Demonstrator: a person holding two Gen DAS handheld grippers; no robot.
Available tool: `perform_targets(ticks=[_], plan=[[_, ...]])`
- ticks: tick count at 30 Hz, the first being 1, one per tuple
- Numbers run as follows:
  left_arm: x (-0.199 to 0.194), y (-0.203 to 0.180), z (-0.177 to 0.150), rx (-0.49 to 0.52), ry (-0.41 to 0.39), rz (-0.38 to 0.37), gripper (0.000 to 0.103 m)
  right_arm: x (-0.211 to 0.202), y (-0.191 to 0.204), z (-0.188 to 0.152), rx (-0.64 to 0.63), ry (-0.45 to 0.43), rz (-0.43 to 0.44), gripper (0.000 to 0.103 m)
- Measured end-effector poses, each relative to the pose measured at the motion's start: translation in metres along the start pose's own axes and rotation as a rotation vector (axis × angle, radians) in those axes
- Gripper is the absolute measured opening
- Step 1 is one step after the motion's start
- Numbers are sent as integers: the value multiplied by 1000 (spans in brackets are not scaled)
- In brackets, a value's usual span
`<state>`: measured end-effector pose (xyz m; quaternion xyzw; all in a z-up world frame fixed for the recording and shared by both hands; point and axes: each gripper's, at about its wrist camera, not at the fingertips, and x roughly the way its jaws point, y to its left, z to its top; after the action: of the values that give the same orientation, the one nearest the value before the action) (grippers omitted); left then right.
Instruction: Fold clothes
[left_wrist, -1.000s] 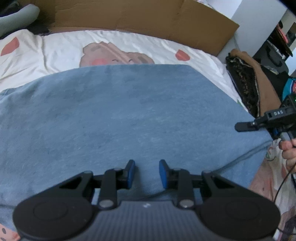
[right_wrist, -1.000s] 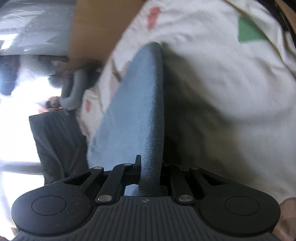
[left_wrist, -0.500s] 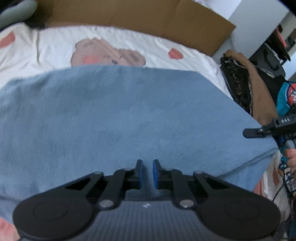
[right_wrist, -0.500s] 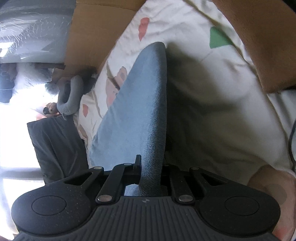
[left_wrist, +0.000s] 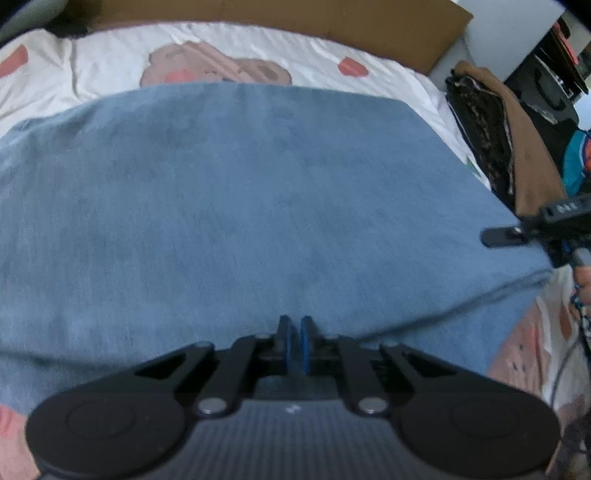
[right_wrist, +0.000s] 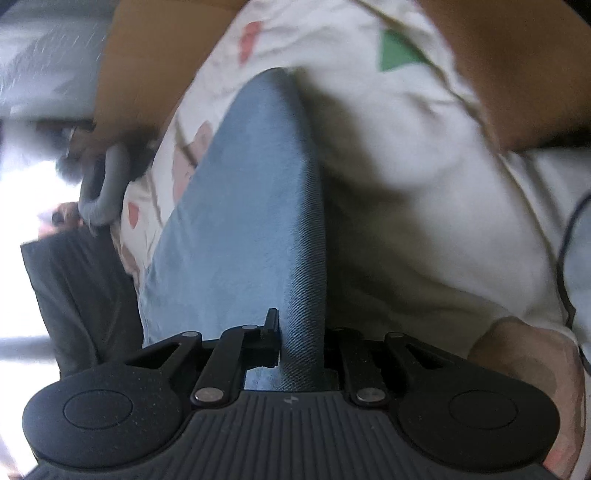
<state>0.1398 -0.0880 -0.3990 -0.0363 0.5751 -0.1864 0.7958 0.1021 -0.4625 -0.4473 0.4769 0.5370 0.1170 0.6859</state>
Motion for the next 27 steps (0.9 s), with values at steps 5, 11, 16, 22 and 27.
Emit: perform_targets(ticks=[5,11,16,22,27], plan=[[-2,0,-12,2,41,-12,4,4,-12,6,24,-24,5,26],[-16,0,-6,-9,70,-55,4,9,-5,20,-21,-68,9,31],[-31,1,11,4,11,-57,6,18,0,29,-37,-88,3,39],[-17,14,35,-44,-29,-1,12,23,0,38,-40,-109,15,39],[2,20,45,-54,-10,25,14,23,4,40,-69,-107,10,39]])
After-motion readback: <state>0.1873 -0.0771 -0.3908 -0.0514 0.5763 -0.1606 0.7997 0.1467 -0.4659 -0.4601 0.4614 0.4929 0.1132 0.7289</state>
